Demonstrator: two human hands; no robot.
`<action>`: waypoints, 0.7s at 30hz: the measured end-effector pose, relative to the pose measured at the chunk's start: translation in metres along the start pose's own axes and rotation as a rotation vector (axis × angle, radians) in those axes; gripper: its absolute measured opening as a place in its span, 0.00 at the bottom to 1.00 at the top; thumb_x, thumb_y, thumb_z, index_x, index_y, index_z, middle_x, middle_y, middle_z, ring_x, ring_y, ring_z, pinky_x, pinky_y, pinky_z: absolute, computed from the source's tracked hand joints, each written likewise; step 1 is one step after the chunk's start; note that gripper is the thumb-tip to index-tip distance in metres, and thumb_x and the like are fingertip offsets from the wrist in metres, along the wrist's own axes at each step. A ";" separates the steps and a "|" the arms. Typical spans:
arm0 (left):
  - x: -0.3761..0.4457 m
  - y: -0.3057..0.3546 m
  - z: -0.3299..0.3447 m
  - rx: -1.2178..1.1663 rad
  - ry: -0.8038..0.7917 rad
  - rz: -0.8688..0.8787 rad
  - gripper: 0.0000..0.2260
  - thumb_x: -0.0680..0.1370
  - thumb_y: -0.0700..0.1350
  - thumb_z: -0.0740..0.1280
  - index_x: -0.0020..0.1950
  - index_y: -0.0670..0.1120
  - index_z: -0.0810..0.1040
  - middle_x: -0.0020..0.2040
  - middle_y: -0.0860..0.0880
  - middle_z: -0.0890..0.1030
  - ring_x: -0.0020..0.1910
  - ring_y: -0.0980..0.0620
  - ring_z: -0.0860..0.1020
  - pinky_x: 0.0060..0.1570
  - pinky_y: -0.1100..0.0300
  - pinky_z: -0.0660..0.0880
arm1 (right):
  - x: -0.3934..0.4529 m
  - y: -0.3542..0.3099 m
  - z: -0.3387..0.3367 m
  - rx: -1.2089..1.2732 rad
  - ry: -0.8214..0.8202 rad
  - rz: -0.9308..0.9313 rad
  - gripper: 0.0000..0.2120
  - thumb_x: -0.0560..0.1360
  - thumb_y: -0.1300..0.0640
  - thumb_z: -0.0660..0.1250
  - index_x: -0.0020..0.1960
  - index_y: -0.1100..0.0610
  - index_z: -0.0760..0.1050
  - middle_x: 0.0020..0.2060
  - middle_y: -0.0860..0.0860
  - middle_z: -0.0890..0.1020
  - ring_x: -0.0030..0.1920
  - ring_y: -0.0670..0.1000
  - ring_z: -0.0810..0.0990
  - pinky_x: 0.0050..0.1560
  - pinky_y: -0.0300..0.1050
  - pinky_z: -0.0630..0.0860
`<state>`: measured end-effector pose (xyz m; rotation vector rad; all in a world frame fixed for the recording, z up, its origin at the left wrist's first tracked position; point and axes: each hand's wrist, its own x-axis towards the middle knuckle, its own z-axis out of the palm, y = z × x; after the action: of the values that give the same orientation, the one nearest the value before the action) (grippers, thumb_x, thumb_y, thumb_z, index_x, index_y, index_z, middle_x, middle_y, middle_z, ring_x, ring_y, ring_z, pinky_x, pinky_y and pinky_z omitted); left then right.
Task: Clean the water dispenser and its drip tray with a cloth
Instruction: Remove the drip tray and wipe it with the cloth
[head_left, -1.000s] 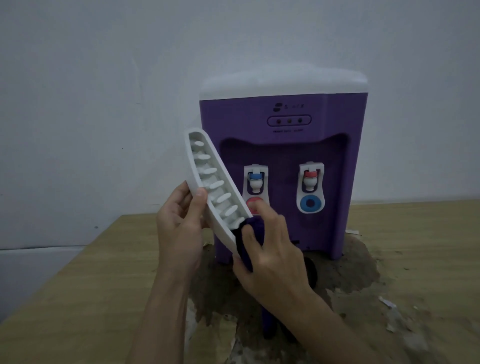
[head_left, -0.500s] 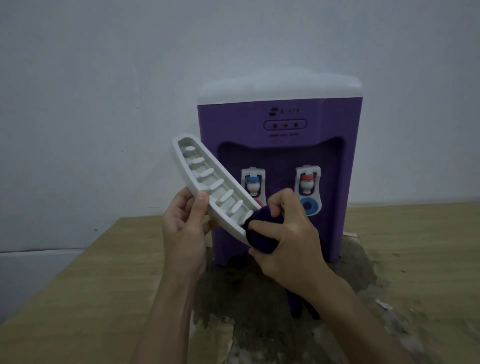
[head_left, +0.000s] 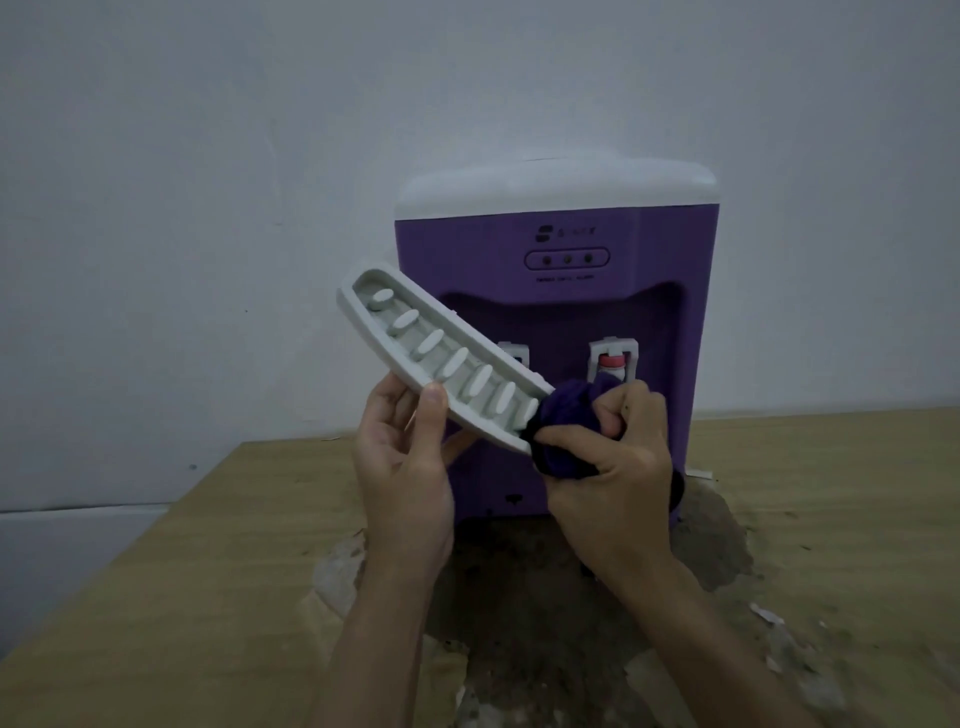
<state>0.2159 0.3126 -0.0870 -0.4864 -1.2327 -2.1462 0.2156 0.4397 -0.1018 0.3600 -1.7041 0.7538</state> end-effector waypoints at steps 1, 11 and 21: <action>-0.001 -0.001 0.002 -0.012 -0.007 0.001 0.13 0.71 0.45 0.64 0.55 0.45 0.74 0.45 0.54 0.84 0.49 0.54 0.81 0.44 0.57 0.80 | 0.001 0.001 -0.001 -0.002 0.014 0.005 0.17 0.52 0.77 0.76 0.36 0.62 0.83 0.36 0.53 0.66 0.40 0.49 0.64 0.38 0.35 0.62; -0.010 -0.003 0.015 -0.028 -0.081 0.038 0.11 0.74 0.42 0.63 0.56 0.46 0.73 0.47 0.55 0.83 0.52 0.55 0.81 0.45 0.59 0.79 | 0.002 0.014 -0.007 0.019 0.072 0.000 0.14 0.52 0.82 0.72 0.29 0.67 0.76 0.32 0.58 0.69 0.34 0.53 0.68 0.35 0.35 0.62; -0.006 0.023 -0.003 -0.199 0.113 -0.072 0.06 0.79 0.39 0.59 0.54 0.43 0.73 0.55 0.43 0.78 0.56 0.47 0.78 0.49 0.51 0.80 | 0.016 0.010 -0.050 0.256 -0.174 0.182 0.17 0.65 0.65 0.75 0.36 0.54 0.66 0.50 0.52 0.76 0.51 0.46 0.76 0.51 0.31 0.71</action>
<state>0.2353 0.3031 -0.0774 -0.4028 -0.9949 -2.3362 0.2425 0.4816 -0.0836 0.4619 -1.8232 1.1076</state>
